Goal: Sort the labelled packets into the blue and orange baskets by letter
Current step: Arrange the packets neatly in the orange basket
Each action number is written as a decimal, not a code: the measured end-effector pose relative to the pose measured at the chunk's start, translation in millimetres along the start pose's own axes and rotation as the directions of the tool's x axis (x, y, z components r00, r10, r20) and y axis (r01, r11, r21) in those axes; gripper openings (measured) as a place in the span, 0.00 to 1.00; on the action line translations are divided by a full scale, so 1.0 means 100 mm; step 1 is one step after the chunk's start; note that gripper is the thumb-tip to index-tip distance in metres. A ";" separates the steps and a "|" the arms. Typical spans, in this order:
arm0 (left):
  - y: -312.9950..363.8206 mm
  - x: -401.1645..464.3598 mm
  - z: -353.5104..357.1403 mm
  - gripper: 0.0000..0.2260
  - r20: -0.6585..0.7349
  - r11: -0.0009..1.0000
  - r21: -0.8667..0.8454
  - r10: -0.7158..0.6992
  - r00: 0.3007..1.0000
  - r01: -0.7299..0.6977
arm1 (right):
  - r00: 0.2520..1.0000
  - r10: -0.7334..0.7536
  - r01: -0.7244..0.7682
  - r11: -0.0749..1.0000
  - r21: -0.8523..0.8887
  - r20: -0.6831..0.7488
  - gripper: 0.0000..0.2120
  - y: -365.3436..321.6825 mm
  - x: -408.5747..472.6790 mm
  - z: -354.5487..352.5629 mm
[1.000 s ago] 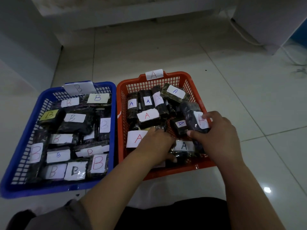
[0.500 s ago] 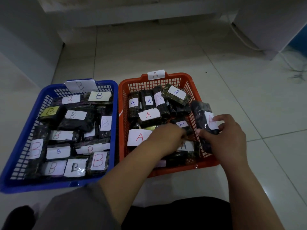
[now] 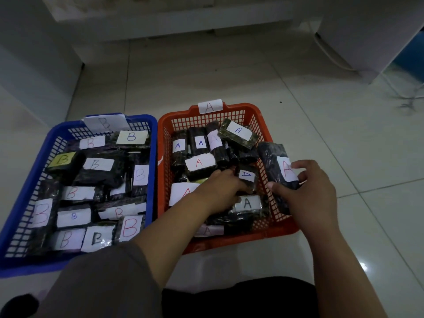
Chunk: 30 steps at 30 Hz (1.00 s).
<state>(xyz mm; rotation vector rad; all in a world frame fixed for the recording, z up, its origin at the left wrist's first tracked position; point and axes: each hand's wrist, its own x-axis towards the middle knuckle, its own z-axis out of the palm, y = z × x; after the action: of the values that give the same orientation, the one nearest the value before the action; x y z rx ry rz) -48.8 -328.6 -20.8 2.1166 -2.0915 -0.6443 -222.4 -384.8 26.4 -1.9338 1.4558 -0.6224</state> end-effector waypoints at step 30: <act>-0.02 0.31 -0.20 0.23 -0.090 0.893 0.450 0.062 0.994 -0.015 | 0.998 0.030 -0.032 0.998 0.052 0.047 0.25 -0.02 -0.01 0.01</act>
<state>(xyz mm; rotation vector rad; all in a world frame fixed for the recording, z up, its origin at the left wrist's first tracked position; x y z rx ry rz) -40.6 -363.2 -10.8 2.2524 -2.3965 -0.0353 -220.7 -383.0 27.1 -1.8695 1.4240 -0.5922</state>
